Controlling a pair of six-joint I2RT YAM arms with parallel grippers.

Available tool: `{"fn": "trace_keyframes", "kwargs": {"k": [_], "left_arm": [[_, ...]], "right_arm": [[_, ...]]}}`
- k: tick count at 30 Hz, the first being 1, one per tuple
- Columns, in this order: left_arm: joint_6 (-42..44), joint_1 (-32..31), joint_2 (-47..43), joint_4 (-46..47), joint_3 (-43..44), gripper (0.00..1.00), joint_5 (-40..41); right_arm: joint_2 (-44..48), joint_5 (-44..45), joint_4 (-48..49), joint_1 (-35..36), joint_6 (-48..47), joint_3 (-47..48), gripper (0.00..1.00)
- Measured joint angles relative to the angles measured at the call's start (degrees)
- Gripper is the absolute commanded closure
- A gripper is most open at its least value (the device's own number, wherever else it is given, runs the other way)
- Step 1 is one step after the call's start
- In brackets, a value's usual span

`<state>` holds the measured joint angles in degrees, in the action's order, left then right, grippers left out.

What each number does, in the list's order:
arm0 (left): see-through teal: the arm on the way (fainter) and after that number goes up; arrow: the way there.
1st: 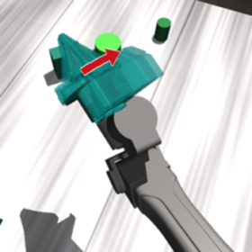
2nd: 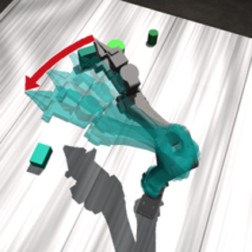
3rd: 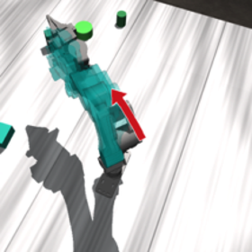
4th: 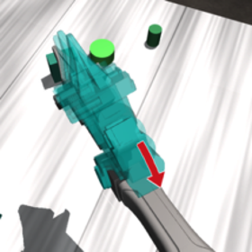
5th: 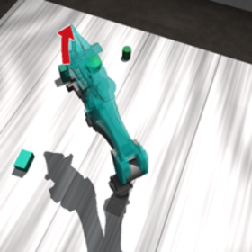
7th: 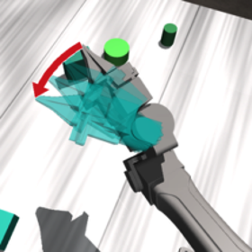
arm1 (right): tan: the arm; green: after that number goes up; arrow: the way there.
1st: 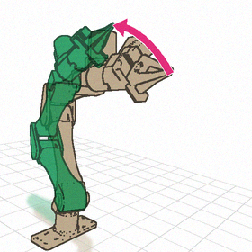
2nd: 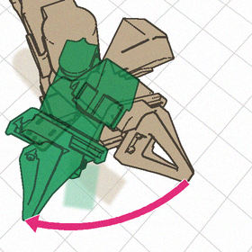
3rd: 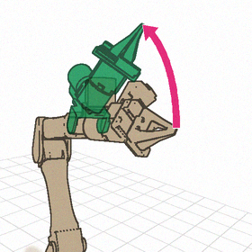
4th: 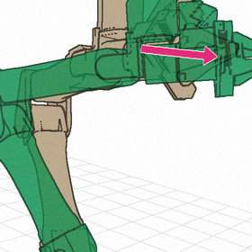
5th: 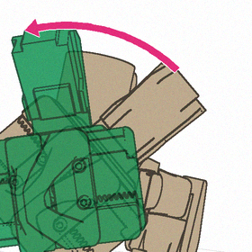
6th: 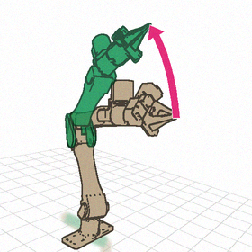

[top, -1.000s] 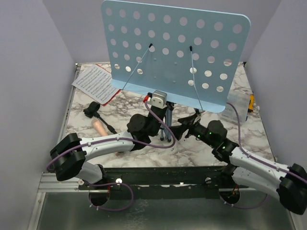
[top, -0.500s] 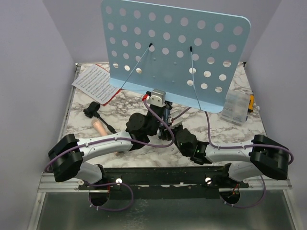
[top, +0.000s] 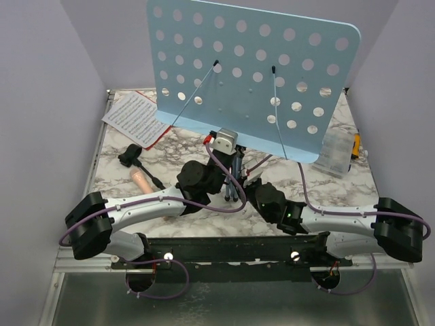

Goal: Set up the instrument practice props

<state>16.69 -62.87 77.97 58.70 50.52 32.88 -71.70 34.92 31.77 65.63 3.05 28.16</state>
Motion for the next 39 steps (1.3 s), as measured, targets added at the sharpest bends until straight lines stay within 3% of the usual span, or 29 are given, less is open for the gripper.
{"fn": "trace_keyframes", "kwargs": {"k": [7, 14, 22, 34, 39], "left_arm": [[-0.55, 0.13, -0.68, -0.66, 0.22, 1.0, -0.13], [0.83, 0.17, -0.81, -4.07, 2.03, 1.0, -1.51], [1.07, 0.17, -3.23, -5.25, -0.52, 1.0, -2.58], [0.44, 1.25, -3.23, 0.35, -3.23, 1.0, -1.77], [0.98, 0.61, -3.21, 1.73, -3.72, 1.0, -2.73]], "right_arm": [[4.68, -3.48, -6.58, -0.2, 1.05, -0.04, 1.0], [4.85, -6.75, -19.19, -0.5, 6.78, 6.34, 1.0], [5.42, -11.58, -24.24, -0.83, 11.52, 7.43, 1.0], [2.75, -3.45, -35.26, -1.68, 15.78, 13.0, 0.99], [5.99, -7.74, -33.62, -5.57, 13.6, 10.14, 0.99]]}}
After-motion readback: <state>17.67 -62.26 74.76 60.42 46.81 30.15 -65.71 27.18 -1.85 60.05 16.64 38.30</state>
